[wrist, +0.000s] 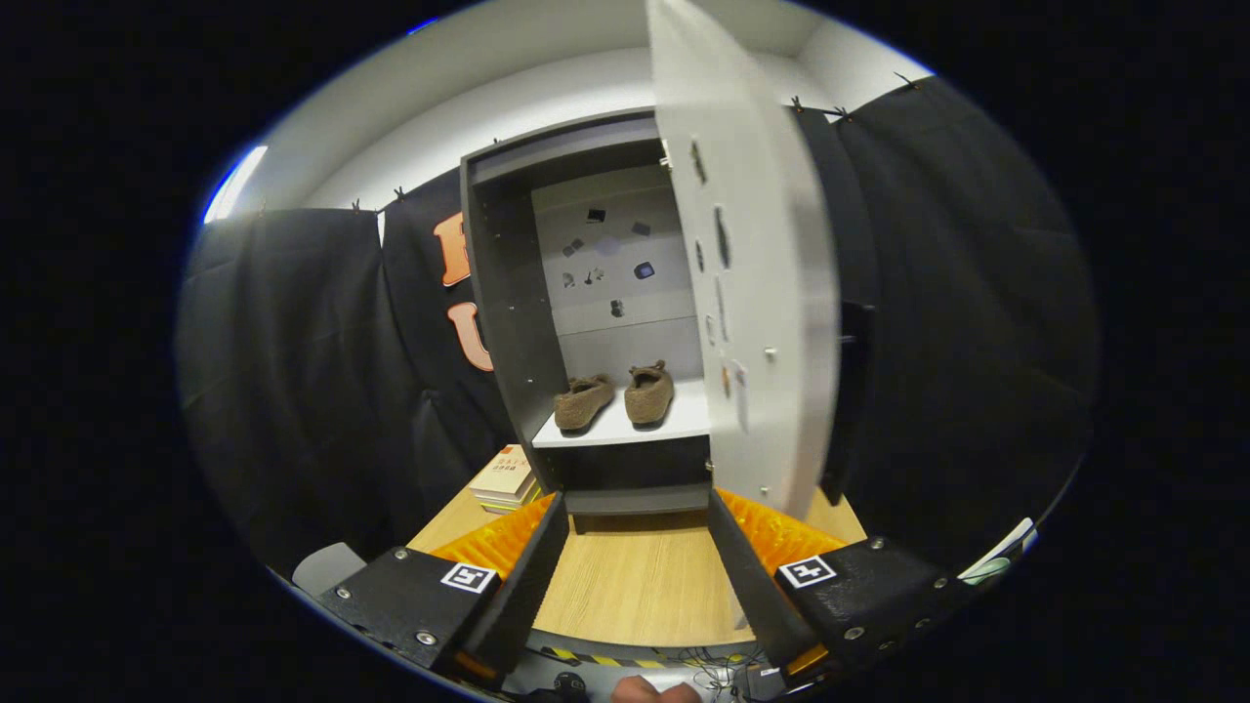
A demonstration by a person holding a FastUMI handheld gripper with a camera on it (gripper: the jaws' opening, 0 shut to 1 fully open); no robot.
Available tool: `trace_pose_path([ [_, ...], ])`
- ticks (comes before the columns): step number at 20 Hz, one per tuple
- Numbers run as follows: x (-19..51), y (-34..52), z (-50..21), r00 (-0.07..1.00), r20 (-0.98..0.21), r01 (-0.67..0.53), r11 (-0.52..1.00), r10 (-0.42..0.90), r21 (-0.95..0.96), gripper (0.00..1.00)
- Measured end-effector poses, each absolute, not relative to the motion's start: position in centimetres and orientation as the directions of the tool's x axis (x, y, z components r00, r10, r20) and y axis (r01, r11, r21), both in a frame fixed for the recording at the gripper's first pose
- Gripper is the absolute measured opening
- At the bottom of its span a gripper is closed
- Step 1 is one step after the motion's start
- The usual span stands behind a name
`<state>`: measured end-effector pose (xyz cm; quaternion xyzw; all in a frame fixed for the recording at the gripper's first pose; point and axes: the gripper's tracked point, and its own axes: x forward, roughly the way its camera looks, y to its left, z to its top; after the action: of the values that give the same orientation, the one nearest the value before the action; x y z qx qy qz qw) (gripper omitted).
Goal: Open the shoe cabinet door, grab the shoes and put them into the shoe cabinet, then close the shoe cabinet door.
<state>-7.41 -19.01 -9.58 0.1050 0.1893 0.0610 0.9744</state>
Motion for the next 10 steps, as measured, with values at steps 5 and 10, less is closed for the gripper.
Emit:
trace_pose_path([
  [5, -7.9, -27.0, -9.4, 0.941, -0.325, -0.032, 0.982, 0.093, 0.189, 0.92],
  [10, -5.9, -31.3, -8.8, 0.954, -0.297, 0.009, 0.984, 0.046, 0.179, 0.93],
])
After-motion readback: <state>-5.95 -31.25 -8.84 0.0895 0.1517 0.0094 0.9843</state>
